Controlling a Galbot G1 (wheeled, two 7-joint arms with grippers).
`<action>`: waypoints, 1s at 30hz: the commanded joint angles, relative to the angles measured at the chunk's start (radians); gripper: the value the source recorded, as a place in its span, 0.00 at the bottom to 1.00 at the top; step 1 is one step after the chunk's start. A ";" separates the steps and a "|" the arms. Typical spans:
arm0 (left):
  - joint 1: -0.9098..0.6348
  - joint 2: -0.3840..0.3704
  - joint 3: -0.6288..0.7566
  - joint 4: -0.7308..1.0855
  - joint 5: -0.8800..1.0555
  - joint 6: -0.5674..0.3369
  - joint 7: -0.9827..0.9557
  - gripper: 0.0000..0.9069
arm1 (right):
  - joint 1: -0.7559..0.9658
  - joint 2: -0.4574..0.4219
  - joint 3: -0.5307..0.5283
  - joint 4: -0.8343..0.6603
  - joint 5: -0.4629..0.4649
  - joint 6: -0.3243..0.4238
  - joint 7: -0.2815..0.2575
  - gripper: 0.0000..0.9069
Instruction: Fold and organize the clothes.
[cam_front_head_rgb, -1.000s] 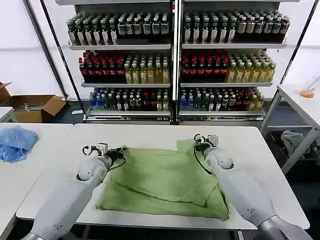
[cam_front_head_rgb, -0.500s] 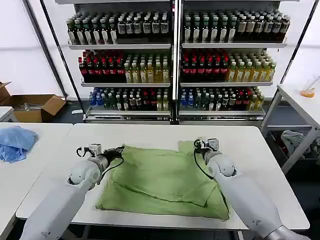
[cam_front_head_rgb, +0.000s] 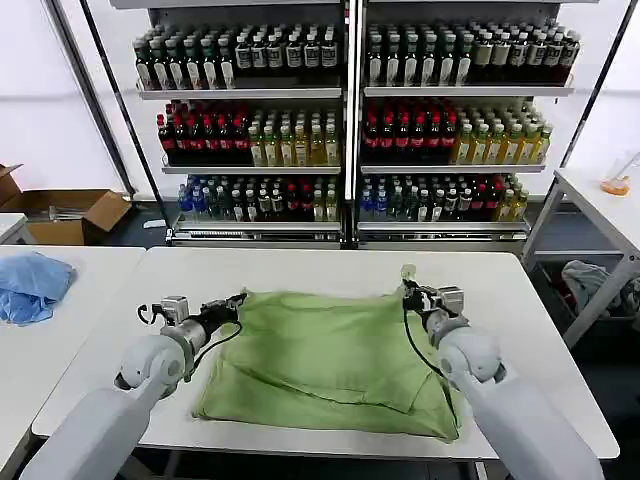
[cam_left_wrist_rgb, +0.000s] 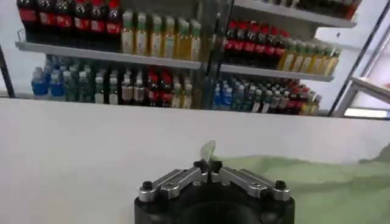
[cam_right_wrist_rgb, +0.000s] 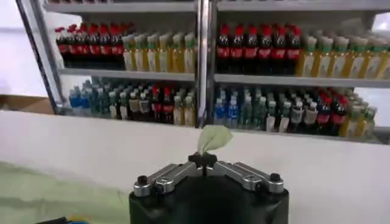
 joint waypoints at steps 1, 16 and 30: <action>0.195 0.051 -0.105 -0.175 -0.022 -0.006 0.003 0.02 | -0.290 -0.081 0.180 0.262 -0.006 0.006 -0.008 0.00; 0.416 0.046 -0.185 -0.264 0.084 0.000 0.005 0.03 | -0.585 0.026 0.282 0.367 -0.141 -0.015 -0.007 0.00; 0.386 0.029 -0.150 -0.209 0.157 0.039 0.005 0.88 | -0.585 0.088 0.247 0.337 -0.143 -0.087 0.027 1.00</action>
